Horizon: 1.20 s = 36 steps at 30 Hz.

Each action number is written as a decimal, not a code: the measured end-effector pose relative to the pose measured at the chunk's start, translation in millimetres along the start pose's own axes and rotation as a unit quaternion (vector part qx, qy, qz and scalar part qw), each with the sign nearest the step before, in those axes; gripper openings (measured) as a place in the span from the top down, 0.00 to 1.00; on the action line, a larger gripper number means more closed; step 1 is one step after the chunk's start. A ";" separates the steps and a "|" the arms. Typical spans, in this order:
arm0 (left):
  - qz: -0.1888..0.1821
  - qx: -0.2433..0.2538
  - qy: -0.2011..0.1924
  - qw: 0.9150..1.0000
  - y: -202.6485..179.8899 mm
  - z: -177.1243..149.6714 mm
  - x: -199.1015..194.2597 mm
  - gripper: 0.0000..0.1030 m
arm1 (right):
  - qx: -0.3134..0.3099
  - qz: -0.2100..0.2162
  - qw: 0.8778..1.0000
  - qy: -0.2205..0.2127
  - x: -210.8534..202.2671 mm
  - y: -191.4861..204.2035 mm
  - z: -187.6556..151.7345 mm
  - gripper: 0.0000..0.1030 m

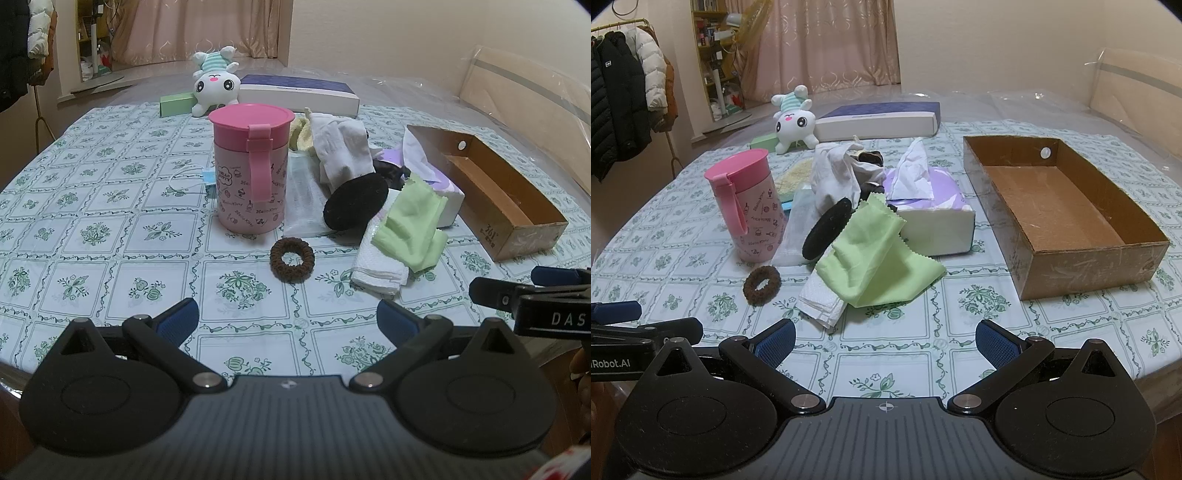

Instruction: Organize soft objects

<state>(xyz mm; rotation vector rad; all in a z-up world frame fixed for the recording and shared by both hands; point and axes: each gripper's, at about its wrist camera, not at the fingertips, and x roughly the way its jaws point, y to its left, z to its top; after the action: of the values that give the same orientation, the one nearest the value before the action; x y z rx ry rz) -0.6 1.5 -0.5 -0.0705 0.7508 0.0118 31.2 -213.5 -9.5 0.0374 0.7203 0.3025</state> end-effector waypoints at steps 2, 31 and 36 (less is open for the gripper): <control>0.000 0.000 0.000 1.000 0.0 0.0 -0.1 0.01 | 0.000 0.000 1.000 0.000 0.1 -0.1 0.1 0.00; 0.000 -0.005 0.002 1.000 3.5 3.3 0.8 0.01 | 0.001 0.001 1.000 0.000 0.6 -0.5 0.1 0.00; 0.001 -0.005 0.004 1.000 4.3 2.9 2.2 0.01 | 0.004 0.001 1.000 0.000 2.0 -1.4 0.3 0.00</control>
<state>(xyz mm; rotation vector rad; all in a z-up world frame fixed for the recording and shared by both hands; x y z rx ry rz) 2.8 5.9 -0.1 -0.0797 0.7579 0.0164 33.2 -214.2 -10.8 0.0460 0.7223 0.3021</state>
